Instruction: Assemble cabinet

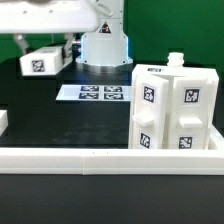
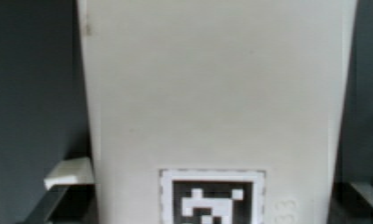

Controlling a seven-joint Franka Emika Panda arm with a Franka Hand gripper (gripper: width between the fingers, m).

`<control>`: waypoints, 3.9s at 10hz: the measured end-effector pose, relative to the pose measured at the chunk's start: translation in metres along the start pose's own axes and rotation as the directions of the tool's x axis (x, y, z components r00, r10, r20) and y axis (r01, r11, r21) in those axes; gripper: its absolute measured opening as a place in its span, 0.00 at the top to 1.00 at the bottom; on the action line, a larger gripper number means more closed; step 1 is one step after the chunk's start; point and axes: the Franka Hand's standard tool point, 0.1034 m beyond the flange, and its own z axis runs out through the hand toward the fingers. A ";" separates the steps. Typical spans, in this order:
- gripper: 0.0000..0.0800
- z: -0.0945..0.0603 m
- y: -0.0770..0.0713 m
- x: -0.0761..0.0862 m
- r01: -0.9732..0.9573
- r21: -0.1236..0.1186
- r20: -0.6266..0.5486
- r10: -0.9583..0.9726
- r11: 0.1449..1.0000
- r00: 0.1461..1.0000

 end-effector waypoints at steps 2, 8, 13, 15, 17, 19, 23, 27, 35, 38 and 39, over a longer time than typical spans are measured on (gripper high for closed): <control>0.31 -0.017 -0.030 0.014 -0.065 0.010 0.017 0.065 0.998 0.998; 0.31 -0.034 -0.083 0.050 -0.127 0.005 0.022 0.127 0.992 0.992; 0.31 -0.041 -0.105 0.055 -0.155 0.005 0.025 0.155 0.988 0.988; 0.31 -0.048 -0.134 0.067 -0.187 0.005 0.018 0.186 0.982 0.982; 0.31 -0.053 -0.160 0.078 -0.209 0.001 0.025 0.209 0.978 0.978; 0.31 -0.059 -0.181 0.098 -0.241 -0.014 0.039 0.241 0.970 0.970; 0.31 -0.056 -0.186 0.103 -0.235 -0.020 0.044 0.236 0.972 0.971; 0.31 -0.046 -0.202 0.099 -0.239 -0.029 0.055 0.241 0.970 0.969; 0.31 -0.036 -0.205 0.106 -0.235 -0.021 0.022 0.235 0.972 0.972; 0.31 -0.037 -0.207 0.109 -0.226 -0.016 0.010 0.226 0.974 0.974; 0.31 -0.037 -0.206 0.109 -0.216 -0.015 0.009 0.216 0.976 0.976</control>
Offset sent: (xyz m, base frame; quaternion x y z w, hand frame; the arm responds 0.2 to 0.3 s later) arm 0.0616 0.0548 0.0383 -0.0167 -0.0384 0.0764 0.9962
